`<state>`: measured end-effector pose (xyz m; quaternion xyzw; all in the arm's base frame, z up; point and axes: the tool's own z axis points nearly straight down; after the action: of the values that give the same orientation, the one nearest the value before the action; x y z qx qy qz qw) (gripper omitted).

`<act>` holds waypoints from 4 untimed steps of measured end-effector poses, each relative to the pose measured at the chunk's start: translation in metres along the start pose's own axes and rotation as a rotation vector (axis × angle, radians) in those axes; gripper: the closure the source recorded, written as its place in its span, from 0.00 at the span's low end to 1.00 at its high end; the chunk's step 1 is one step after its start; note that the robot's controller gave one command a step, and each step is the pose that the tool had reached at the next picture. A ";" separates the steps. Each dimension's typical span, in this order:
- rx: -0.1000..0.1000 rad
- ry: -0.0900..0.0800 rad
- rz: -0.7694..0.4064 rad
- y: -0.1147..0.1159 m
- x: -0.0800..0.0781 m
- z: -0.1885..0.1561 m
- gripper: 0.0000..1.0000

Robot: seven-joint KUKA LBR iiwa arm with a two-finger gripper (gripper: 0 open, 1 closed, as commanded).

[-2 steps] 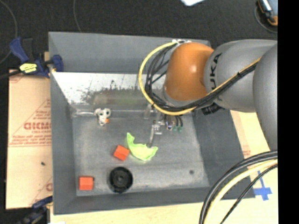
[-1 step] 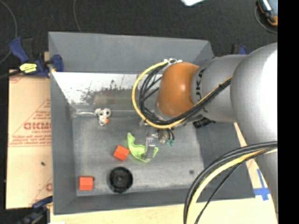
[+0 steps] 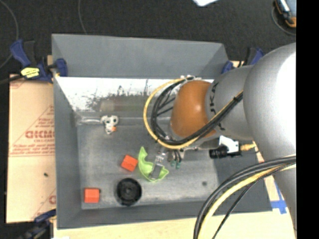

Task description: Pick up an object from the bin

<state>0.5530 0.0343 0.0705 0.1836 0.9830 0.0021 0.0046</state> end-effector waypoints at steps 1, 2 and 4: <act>0.002 0.006 -0.186 0.020 -0.013 -0.001 1.00; 0.002 0.006 -0.186 0.020 -0.013 -0.001 1.00; 0.004 0.012 -0.185 0.019 -0.012 -0.028 1.00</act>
Offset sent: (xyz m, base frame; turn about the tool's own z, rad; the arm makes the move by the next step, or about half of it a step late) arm 0.0000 0.0000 0.0000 0.0000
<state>0.5705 0.0477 0.0988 0.0922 0.9957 0.0010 -0.0015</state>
